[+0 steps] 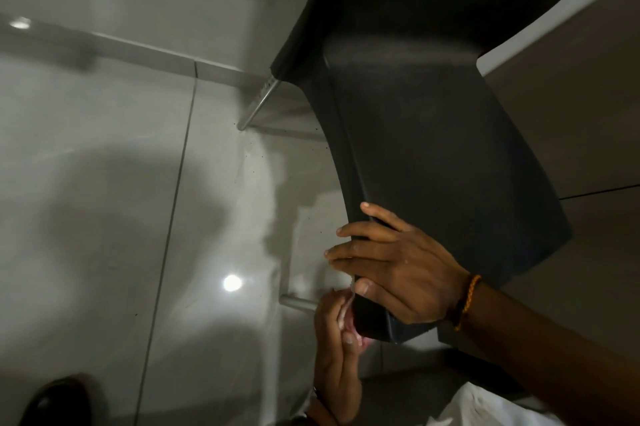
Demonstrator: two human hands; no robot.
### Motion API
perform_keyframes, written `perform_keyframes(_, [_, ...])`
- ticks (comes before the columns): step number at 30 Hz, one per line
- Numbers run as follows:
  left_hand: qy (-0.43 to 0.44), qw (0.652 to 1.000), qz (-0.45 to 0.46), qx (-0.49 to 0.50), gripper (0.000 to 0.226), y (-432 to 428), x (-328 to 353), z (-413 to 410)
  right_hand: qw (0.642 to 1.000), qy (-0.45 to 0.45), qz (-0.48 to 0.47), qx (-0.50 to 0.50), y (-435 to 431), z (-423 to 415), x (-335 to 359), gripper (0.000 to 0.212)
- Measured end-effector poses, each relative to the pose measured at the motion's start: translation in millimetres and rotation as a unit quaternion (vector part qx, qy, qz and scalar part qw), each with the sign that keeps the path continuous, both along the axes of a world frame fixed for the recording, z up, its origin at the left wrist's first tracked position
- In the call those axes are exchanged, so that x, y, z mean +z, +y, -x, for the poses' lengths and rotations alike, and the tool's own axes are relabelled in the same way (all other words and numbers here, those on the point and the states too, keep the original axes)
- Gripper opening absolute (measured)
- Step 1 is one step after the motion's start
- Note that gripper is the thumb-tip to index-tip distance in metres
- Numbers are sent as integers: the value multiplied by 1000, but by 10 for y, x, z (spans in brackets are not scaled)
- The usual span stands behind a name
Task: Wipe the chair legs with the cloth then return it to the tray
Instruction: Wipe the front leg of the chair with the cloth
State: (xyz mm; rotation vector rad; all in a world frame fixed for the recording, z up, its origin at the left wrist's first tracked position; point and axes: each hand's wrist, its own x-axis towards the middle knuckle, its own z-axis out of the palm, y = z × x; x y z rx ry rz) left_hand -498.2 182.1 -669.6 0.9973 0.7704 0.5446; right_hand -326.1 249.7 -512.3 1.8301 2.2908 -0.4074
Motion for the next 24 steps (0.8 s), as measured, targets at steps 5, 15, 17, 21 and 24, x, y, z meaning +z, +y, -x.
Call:
perform_keyframes(5, [66, 993, -4, -98, 48, 308, -989, 191, 1000, 9, -24, 4, -14, -14, -35, 68])
perform_keyframes(15, [112, 976, 113, -147, 40, 527, -1712, 136, 998, 29, -56, 7, -26, -50, -75, 53])
perform_keyframes(17, [90, 979, 126, -133, 41, 583, -1328, 96, 998, 25, -51, 6, -9, -42, -48, 58])
perform_keyframes(21, [27, 982, 132, -133, 24, 595, -451, 67, 1000, 10, -29, 4, -11, -29, -17, 67])
perform_keyframes(24, [-2, 988, 130, -84, 37, 414, 15, 57, 1000, 7, -23, 0, -2, -25, -12, 68])
